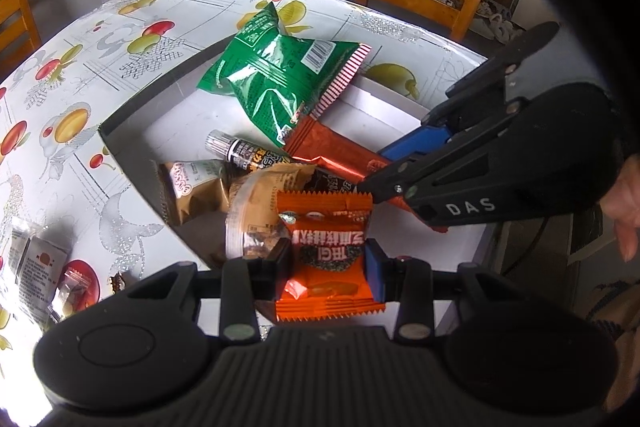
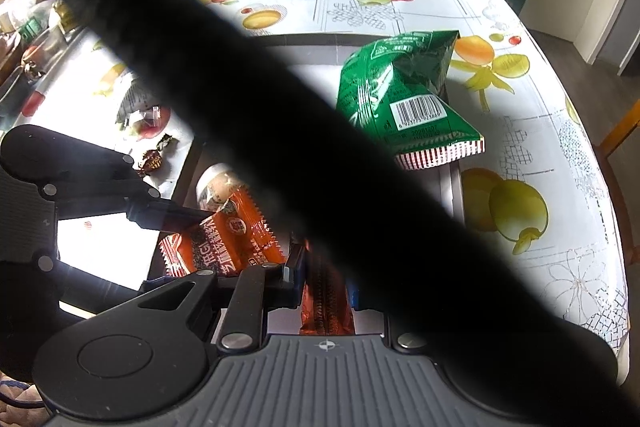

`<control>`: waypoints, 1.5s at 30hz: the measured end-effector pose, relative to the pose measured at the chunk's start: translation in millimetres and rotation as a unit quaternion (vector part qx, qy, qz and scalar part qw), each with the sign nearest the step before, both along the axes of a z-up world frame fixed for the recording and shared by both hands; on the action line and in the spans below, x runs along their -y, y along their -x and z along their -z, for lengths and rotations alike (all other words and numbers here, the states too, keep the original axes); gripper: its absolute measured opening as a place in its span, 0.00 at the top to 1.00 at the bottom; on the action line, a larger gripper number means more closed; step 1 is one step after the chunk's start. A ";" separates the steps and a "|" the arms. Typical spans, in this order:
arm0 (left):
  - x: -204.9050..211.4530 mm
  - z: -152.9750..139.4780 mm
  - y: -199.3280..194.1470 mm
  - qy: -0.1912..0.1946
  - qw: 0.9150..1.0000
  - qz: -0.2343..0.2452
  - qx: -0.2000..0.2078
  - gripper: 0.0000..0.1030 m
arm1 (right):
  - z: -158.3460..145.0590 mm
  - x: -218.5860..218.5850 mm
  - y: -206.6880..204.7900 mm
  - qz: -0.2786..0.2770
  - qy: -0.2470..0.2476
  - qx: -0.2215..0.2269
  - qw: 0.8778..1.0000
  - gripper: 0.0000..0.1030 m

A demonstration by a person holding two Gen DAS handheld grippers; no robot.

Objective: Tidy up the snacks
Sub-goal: 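Lower both orange snacks into the white box, then open both tools to release the orange snacks inside the box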

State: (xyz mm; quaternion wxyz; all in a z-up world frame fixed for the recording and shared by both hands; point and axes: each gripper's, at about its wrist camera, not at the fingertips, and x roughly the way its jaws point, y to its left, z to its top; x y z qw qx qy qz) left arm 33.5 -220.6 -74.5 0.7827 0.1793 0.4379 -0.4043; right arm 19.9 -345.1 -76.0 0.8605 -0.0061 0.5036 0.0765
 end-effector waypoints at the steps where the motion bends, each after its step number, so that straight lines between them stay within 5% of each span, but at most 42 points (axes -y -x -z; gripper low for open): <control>1: 0.3 0.1 -0.1 0.000 1.000 0.001 0.000 0.64 | 0.8 0.5 -0.4 0.000 0.001 -0.002 1.000 0.78; 19: -4.6 -6.3 4.5 0.007 1.000 0.015 0.013 0.60 | -4.0 -4.5 -6.1 0.003 0.009 -0.003 1.000 0.69; 22: -5.9 -7.8 5.4 0.008 1.000 0.015 0.015 0.51 | -7.6 -4.6 -7.0 0.007 0.010 0.004 1.000 0.69; 26: -5.6 -9.8 7.8 0.009 1.000 0.014 0.027 0.25 | -11.3 -4.1 -7.7 0.012 0.011 0.011 1.000 0.66; 34: -8.6 -15.8 8.8 0.023 0.999 0.012 0.034 0.25 | -18.4 -4.1 -7.7 0.014 0.007 0.024 1.000 0.65; 45: -30.0 -23.7 5.7 0.032 0.998 -0.029 0.047 0.24 | -30.3 -20.4 -15.5 -0.005 0.004 0.048 0.999 0.46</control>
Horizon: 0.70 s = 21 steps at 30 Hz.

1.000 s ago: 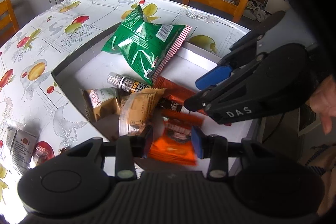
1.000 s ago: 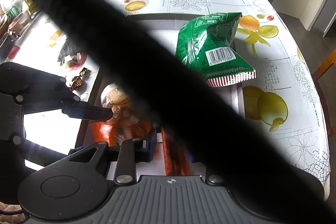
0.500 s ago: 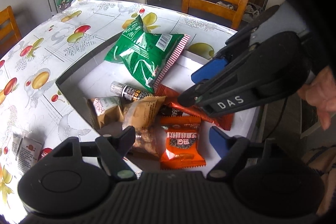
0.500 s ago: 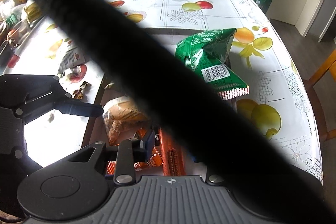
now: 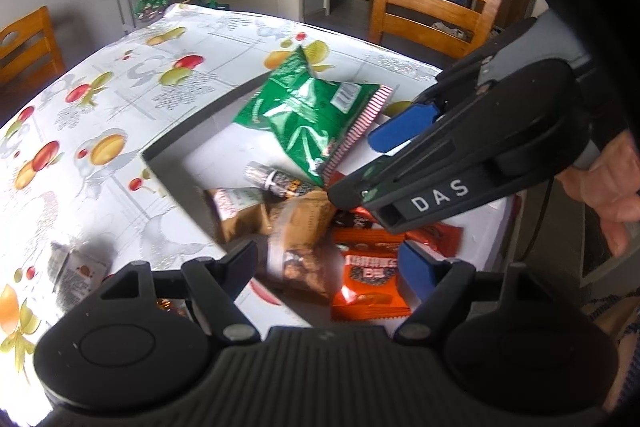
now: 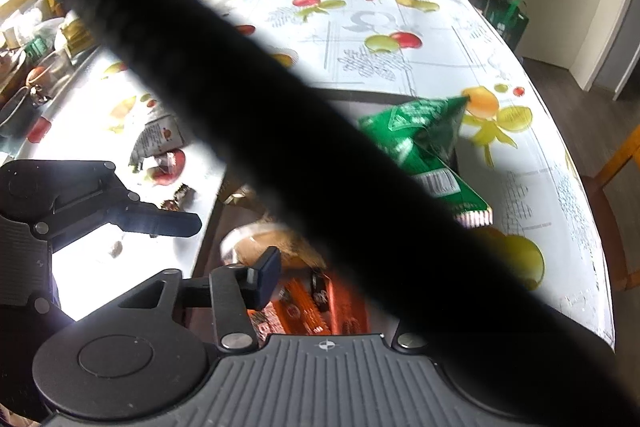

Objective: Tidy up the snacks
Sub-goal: 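Open both tools to release the orange snacks inside the box, then move left tool onto the pink candy stick while right tool approaches the wrapped chocolate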

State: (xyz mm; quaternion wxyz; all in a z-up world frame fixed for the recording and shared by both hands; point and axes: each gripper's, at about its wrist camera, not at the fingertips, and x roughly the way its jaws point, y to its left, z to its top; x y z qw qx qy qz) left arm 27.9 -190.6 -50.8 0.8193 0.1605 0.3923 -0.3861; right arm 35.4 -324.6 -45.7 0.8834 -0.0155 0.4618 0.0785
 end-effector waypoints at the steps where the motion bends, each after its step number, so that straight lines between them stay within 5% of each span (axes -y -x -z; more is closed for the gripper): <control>1: -3.2 -0.9 -0.6 0.001 1.000 -0.007 0.001 0.24 | -1.4 -2.2 -1.2 -0.003 0.000 0.002 1.000 0.45; 12: -54.8 -9.9 -12.3 0.005 0.994 -0.106 0.005 0.24 | -18.4 -38.3 -18.8 -0.054 -0.010 0.028 0.998 0.23; 21: -102.6 -6.9 -19.5 -0.001 0.982 -0.186 -0.009 0.24 | -24.3 -73.6 -33.5 -0.100 -0.019 0.034 0.994 0.18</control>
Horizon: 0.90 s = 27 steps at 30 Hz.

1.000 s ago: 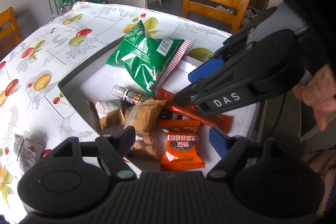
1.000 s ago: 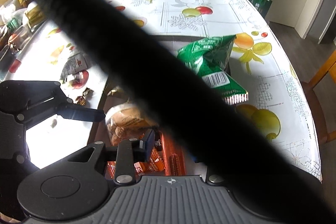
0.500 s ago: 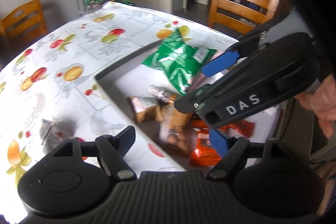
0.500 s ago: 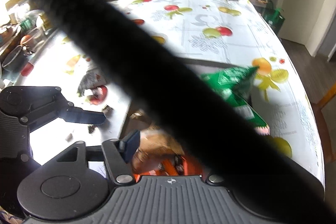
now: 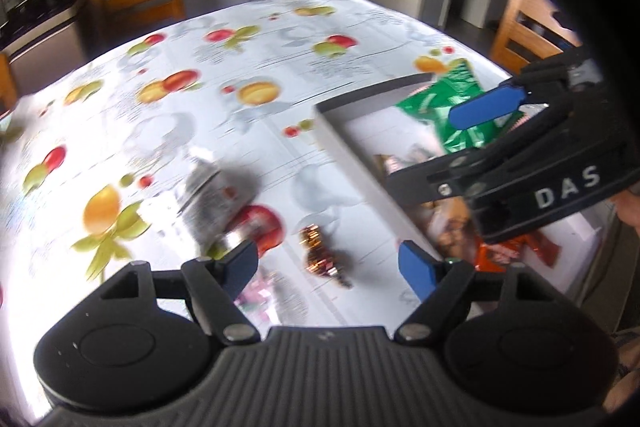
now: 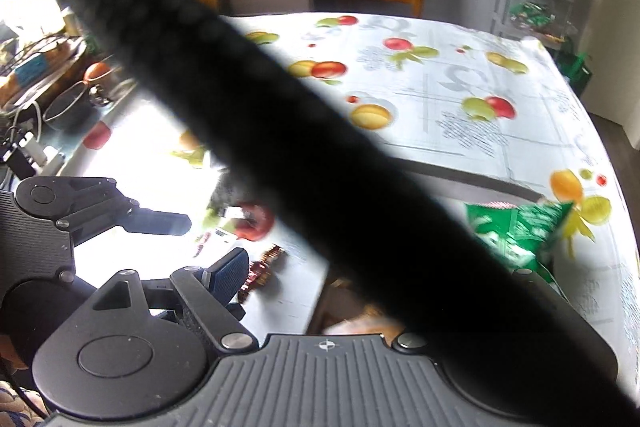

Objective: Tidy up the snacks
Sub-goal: 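Move left tool onto the pink candy stick while right tool approaches the wrapped chocolate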

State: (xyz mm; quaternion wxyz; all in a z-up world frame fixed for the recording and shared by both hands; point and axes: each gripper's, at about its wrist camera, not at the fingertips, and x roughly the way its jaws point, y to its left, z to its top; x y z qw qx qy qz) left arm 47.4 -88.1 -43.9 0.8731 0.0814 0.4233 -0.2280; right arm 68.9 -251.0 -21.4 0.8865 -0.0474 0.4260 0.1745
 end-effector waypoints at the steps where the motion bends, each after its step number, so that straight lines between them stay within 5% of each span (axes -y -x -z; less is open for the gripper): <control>1: -5.5 1.2 0.2 0.000 1.000 -0.006 -0.003 0.24 | -0.3 -4.3 -1.3 -0.006 0.000 0.001 1.000 0.18; 16: -47.3 30.5 2.2 -0.013 0.995 -0.079 -0.051 0.24 | 14.7 -45.0 -4.6 -0.068 0.009 -0.019 0.997 0.31; 27: -37.9 48.5 -3.0 -0.031 0.996 -0.055 -0.066 0.34 | 26.6 -56.2 -5.5 -0.083 0.012 -0.043 0.996 0.31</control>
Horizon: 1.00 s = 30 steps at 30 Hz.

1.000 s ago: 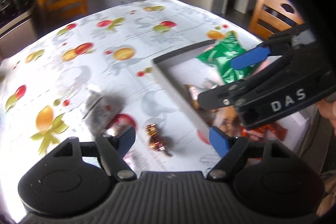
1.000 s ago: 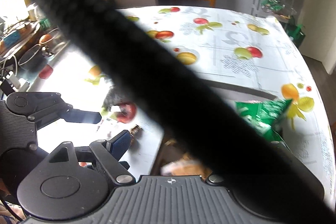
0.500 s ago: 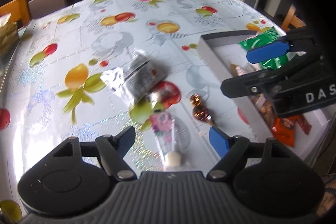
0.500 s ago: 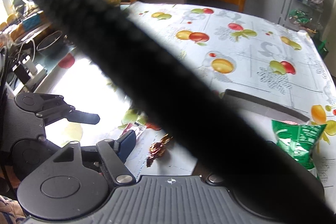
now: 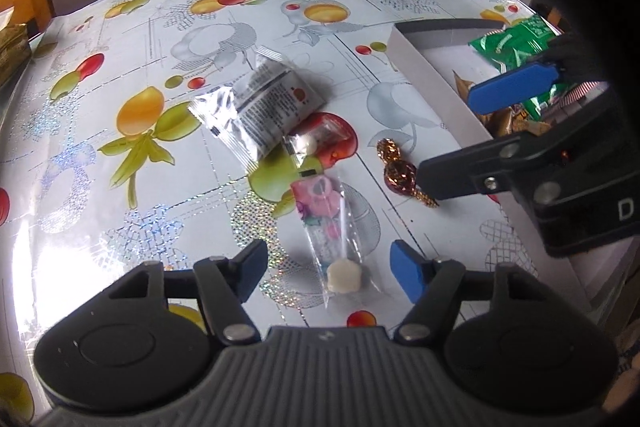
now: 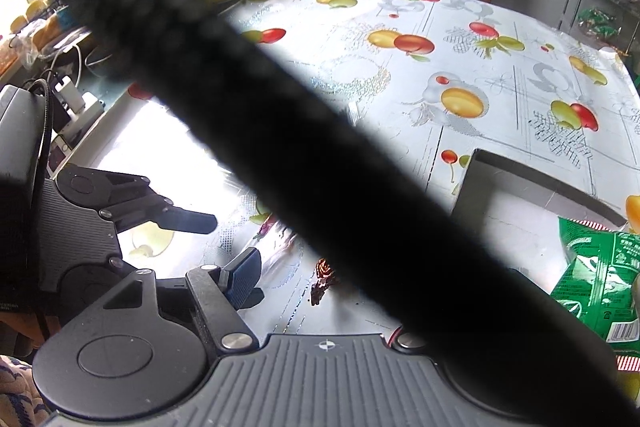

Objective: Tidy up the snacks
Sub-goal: 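Move left tool onto the pink candy stick while right tool approaches the wrapped chocolate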

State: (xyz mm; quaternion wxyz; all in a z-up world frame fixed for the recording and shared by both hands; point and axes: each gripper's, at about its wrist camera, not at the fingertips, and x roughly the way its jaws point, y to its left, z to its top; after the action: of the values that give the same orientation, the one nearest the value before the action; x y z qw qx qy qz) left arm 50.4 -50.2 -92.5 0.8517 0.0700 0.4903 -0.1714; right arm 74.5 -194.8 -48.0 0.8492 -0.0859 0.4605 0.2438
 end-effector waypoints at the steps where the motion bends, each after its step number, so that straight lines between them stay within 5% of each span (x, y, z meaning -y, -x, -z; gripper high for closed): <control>1: 1.1 2.0 -0.4 -0.002 1.000 0.004 -0.002 0.37 | 1.6 -0.1 -0.5 0.000 0.001 -0.003 1.000 0.31; 12: 5.8 9.2 -0.6 -0.018 0.999 0.032 0.001 0.45 | 15.5 -8.6 -10.1 -0.003 0.009 -0.025 1.000 0.30; 20: 6.1 8.1 1.6 -0.014 0.999 0.047 0.006 0.62 | 28.8 -13.2 -19.6 -0.003 0.022 -0.041 0.999 0.30; 30: 4.1 7.5 1.6 -0.023 0.998 0.051 0.015 0.73 | 42.5 -14.8 -23.6 -0.008 0.044 -0.049 0.998 0.30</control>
State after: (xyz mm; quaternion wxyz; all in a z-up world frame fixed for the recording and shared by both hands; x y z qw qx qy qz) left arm 48.8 -54.3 -99.9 0.8471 0.1167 0.4775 -0.2021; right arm 98.1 -180.0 -90.5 0.8189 -0.1146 0.5111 0.2345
